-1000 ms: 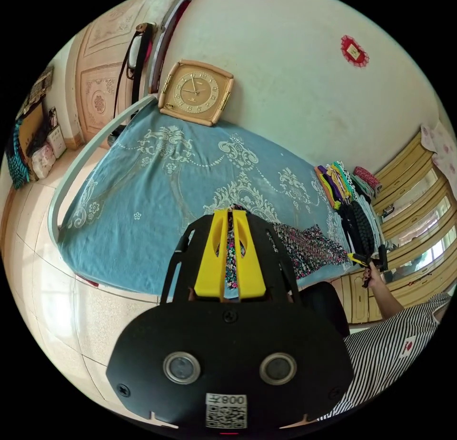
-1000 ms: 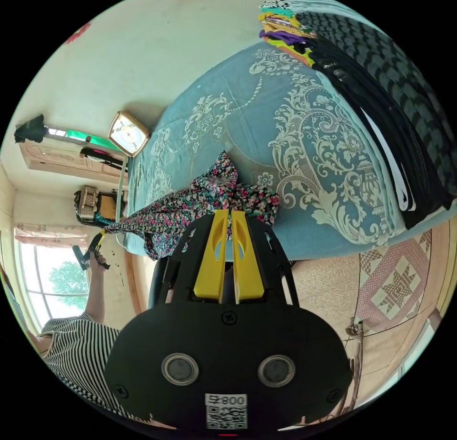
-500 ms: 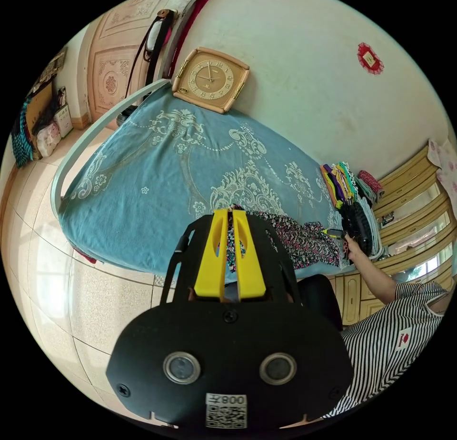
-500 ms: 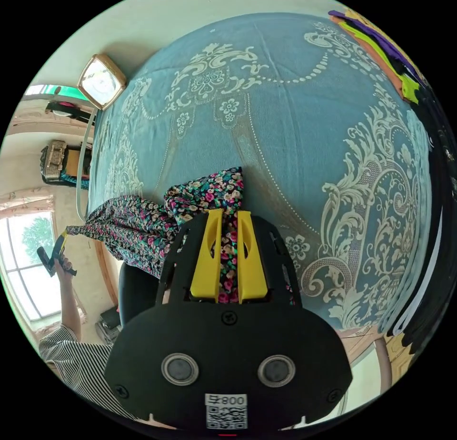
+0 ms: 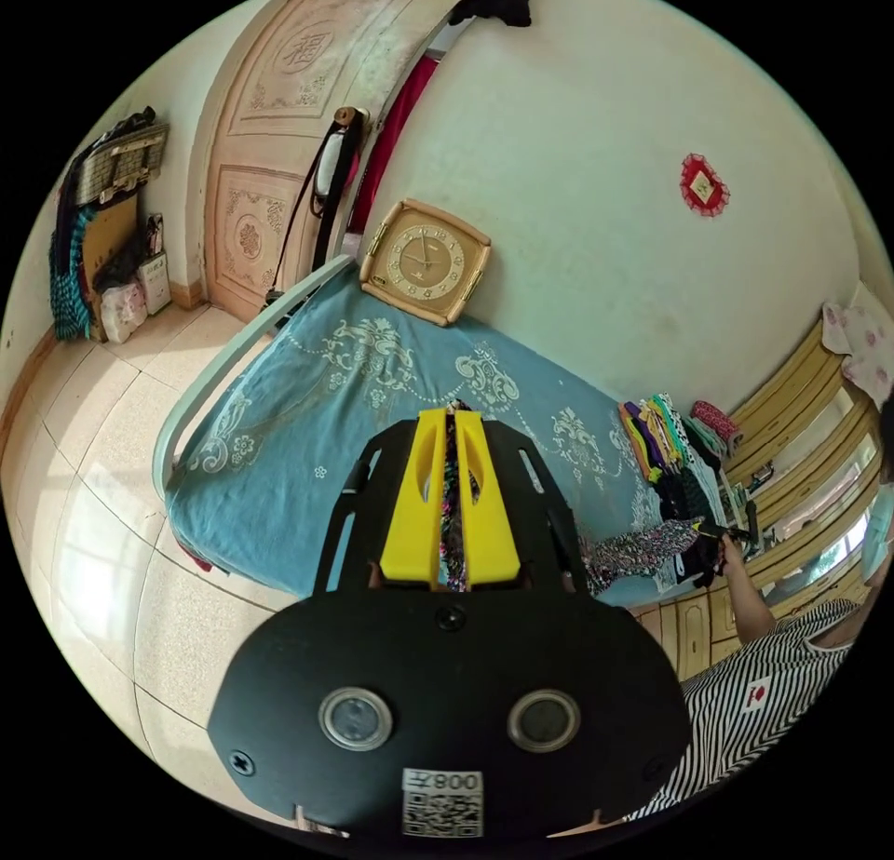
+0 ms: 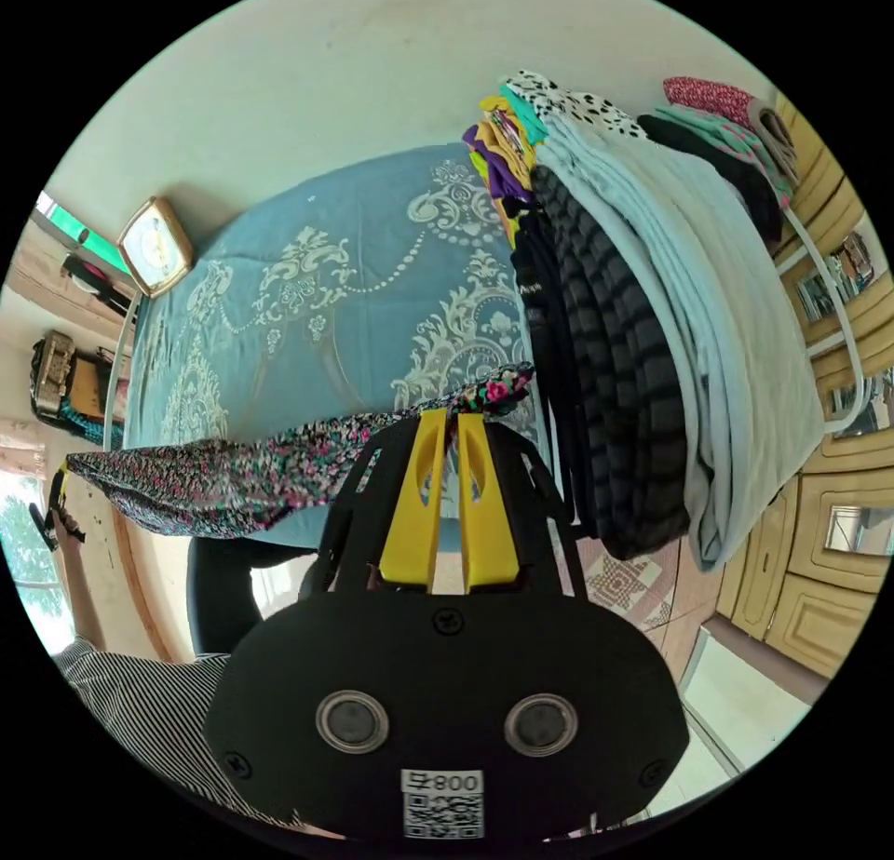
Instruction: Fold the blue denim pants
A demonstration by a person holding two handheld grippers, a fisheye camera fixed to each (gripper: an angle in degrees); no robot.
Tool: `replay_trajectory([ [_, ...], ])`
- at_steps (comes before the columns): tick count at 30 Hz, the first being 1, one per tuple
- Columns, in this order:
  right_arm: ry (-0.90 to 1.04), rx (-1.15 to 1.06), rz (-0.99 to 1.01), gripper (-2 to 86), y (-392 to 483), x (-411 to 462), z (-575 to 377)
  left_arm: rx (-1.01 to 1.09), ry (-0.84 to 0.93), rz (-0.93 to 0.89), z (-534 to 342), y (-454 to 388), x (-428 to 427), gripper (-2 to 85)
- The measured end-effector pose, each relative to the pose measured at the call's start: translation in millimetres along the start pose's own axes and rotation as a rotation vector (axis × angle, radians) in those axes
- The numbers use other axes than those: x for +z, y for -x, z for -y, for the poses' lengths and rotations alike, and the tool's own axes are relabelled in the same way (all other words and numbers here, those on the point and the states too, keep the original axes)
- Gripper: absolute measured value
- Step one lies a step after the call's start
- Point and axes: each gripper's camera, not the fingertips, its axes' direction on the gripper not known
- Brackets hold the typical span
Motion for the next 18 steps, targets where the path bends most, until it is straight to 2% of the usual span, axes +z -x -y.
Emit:
replay_trajectory([
  [5,0.191,0.030,-0.069,5.5,-8.1,46.9,-46.5,-0.021,0.077,0.017,-35.3,-0.2,33.0,1.9],
  [10,0.165,0.082,0.093,5.9,-2.7,55.0,-84.8,-0.031,0.102,0.003,-64.5,-4.9,46.9,1.9],
  [13,0.150,-0.023,0.147,6.9,31.3,57.6,-95.9,-0.024,0.108,0.019,-76.2,-9.3,50.3,1.9],
  [18,0.150,-0.250,-0.045,9.2,84.4,75.3,-103.5,-0.037,0.121,0.030,-95.5,-13.9,59.0,1.9],
])
